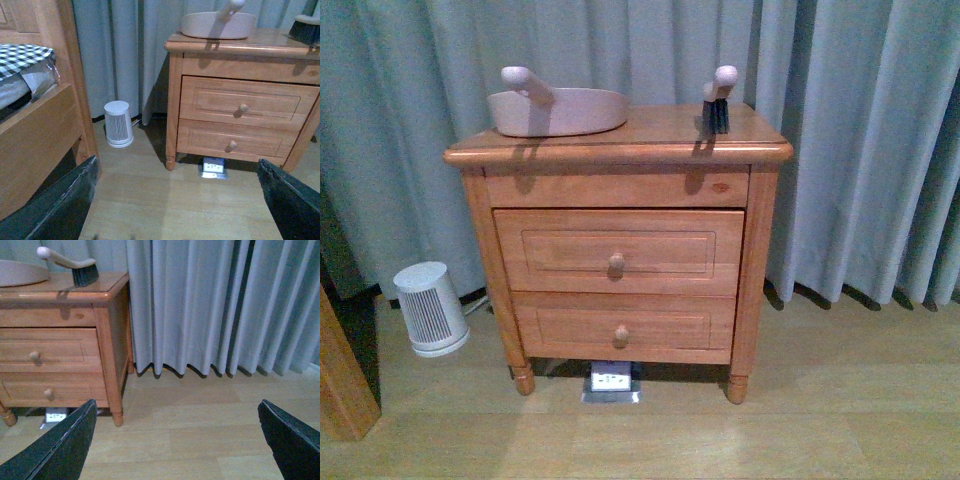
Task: Clean up trash
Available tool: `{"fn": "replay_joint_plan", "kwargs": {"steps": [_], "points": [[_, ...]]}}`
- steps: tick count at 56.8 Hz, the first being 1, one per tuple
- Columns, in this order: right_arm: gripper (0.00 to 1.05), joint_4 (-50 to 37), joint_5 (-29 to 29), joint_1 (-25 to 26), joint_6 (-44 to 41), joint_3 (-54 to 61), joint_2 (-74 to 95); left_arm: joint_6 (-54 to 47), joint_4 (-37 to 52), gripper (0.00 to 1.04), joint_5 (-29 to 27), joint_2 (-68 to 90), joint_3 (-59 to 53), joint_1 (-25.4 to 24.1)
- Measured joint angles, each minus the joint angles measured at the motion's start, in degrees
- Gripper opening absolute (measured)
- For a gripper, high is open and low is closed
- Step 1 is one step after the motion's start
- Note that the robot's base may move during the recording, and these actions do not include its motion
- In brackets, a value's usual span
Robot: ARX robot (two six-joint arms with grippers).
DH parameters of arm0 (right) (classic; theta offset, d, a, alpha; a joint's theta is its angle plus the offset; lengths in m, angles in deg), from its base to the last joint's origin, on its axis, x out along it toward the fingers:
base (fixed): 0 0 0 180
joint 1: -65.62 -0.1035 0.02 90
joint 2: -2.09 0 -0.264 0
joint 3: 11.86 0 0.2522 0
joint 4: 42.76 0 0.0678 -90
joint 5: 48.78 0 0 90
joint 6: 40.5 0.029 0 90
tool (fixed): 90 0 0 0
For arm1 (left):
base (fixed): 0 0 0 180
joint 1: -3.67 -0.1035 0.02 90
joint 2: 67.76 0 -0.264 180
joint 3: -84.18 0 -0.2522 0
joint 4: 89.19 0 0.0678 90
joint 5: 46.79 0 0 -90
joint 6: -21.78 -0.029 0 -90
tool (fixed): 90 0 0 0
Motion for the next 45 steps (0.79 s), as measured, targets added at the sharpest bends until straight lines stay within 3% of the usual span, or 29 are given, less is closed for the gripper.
{"fn": "replay_joint_plan", "kwargs": {"steps": [45], "points": [[0.97, 0.0, 0.0, 0.0, 0.0, 0.0, 0.0, 0.0, 0.0, 0.97, 0.0, 0.0, 0.0, 0.0]]}}
